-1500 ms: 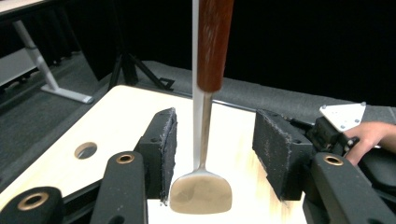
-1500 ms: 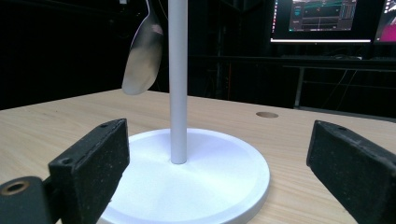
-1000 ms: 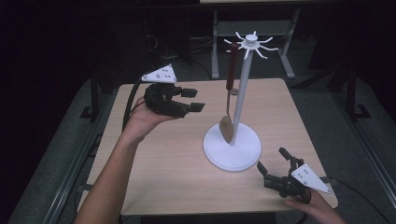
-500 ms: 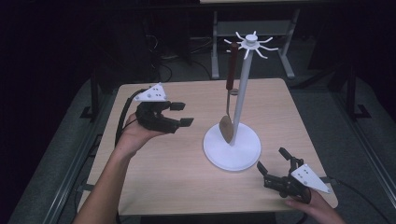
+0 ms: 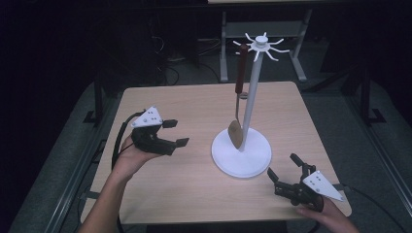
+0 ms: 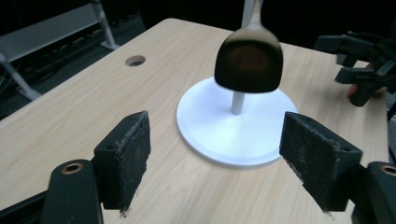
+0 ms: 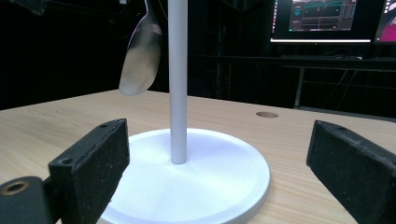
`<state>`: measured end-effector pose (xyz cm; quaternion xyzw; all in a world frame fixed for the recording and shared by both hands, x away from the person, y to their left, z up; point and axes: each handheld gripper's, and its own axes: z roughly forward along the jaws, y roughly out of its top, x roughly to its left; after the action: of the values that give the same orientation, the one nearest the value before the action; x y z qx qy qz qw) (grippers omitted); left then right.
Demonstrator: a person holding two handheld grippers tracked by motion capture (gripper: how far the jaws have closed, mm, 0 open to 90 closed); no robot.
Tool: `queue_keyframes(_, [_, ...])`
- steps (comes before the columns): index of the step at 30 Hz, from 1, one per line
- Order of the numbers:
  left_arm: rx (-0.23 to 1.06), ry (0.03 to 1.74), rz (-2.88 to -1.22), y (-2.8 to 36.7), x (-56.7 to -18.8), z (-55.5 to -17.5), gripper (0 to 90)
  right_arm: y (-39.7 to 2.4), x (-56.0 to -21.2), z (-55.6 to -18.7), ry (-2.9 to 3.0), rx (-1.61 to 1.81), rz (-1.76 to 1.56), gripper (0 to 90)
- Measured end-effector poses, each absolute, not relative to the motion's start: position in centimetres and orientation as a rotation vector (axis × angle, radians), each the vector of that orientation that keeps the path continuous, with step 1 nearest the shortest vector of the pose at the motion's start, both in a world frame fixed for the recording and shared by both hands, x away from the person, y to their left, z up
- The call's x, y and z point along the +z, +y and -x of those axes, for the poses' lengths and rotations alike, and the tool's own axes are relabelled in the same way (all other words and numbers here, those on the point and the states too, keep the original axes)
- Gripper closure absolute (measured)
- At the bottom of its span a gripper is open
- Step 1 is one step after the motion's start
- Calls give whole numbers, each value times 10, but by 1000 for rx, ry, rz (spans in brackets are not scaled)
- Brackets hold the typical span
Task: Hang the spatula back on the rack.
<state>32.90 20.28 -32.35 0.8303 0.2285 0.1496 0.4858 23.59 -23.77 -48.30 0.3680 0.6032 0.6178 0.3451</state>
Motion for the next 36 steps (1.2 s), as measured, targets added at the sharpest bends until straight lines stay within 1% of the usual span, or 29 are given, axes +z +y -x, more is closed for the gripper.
queue_keyframes(3, [370,572,-2012,209,-331,-325,232,-238,-483,-236,1566,1604,-954,55])
queue_keyframes(7, [399,603,-2011,216,-344,-320,199,-238,-483,-236,1566,1603,-953,55])
queue_keyframes(13, [401,662,-2000,228,-365,-310,161,-238,-483,-236,1566,1604,-955,55])
queue_keyframes(29, [427,786,-2029,254,-422,-289,159,-238,-483,-236,1566,1605,-956,55])
queue_keyframes(31, [415,807,-2022,258,-428,-287,159,-238,-483,-236,1565,1605,-956,55])
queue_keyframes(34, [432,825,-2053,262,-437,-284,159,-238,-483,-236,1565,1605,-956,55])
queue_keyframes(36, [418,848,-2057,265,-441,-283,159,-238,-483,-236,1564,1606,-956,55])
